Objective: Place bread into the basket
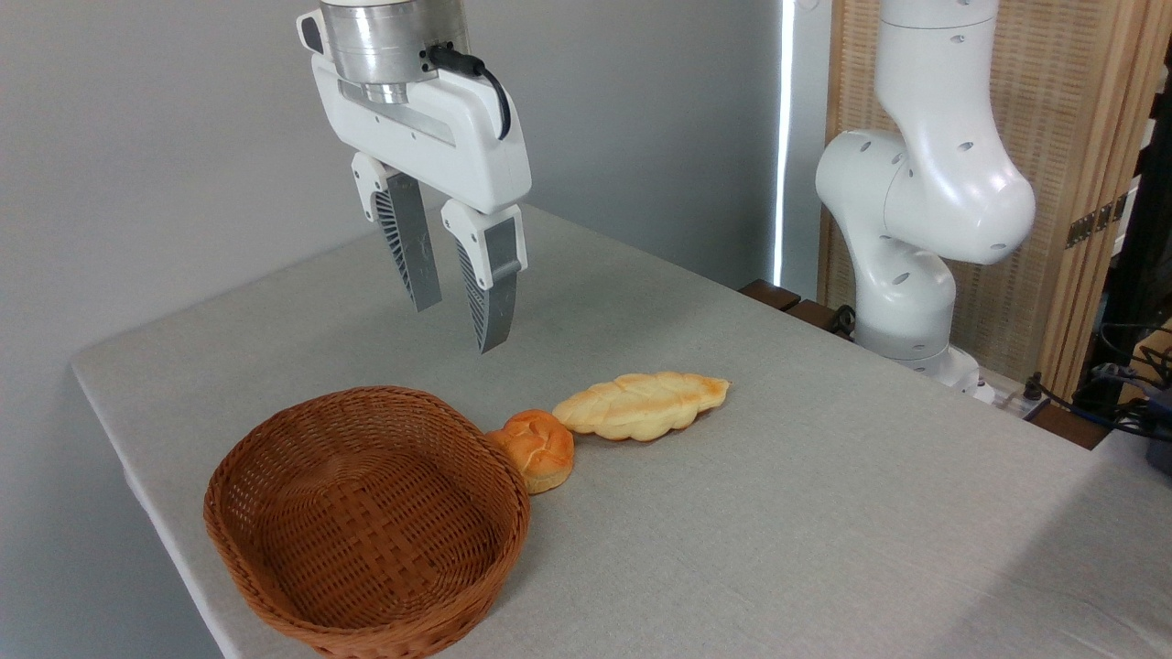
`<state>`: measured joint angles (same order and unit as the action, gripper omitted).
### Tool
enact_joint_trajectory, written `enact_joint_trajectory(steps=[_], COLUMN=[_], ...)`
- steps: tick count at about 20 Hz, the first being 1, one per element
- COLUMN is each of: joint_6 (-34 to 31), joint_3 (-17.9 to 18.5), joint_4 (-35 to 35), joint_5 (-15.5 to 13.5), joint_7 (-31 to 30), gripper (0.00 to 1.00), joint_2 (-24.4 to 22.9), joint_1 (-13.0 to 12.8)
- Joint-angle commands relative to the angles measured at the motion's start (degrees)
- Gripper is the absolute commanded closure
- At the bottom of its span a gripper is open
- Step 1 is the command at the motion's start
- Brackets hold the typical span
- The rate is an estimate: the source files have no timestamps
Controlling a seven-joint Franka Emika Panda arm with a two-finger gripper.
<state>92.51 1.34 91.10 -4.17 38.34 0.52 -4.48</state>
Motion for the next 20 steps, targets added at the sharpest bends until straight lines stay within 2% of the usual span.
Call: enact_joint_trajectory(steps=[1,7,11,15,19,20], joint_6=[-1.2,-0.9,1.8,3.3,10.0,11.6], joint_3=[0.5,0.2,0.3,0.4,2.3,4.0], joint_4=[-0.5,0.8,5.9,11.1,22.8,26.0], joint_5=[-0.8,-0.8,-0.9,-2.9,-2.9,-2.9], joint_7=[0.9,1.1,5.1,5.3,8.4,10.2], gripper=[0.0,0.0,0.0,0.0,0.0,0.0], joint_2=[-0.2,-0.4,-3.6,-6.7,-13.9,-15.9], joint_1=[-0.5,-0.7,-0.8,-0.8,-4.2,-6.1])
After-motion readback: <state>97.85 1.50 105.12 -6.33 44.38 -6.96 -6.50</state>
